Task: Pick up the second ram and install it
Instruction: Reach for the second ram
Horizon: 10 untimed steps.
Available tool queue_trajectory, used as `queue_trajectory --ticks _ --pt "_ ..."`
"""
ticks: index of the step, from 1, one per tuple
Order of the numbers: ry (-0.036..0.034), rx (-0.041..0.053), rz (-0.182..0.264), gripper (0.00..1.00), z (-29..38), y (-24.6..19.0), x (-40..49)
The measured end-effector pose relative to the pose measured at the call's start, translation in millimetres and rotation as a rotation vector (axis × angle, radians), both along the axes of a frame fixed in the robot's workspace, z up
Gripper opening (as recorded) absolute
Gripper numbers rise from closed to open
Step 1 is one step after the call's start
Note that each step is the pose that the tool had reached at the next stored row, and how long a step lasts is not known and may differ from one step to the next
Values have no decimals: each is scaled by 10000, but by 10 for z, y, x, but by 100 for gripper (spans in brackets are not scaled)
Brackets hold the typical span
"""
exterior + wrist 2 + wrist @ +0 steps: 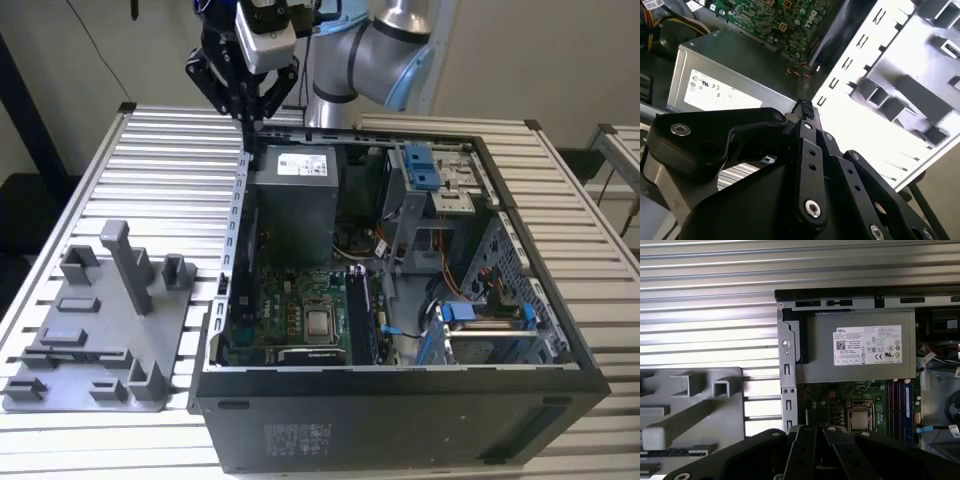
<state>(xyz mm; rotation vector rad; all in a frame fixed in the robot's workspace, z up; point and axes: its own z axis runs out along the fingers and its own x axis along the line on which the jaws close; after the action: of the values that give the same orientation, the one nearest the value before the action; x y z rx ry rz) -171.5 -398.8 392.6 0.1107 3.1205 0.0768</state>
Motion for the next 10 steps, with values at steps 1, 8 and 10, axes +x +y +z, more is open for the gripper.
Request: queue_trajectory --ticks 1,8,10 --pt "2 2 1 11 0 0 -31" --pt "183 30 1 11 -1 -1 -226" --pt "206 39 1 11 -1 -1 -310"
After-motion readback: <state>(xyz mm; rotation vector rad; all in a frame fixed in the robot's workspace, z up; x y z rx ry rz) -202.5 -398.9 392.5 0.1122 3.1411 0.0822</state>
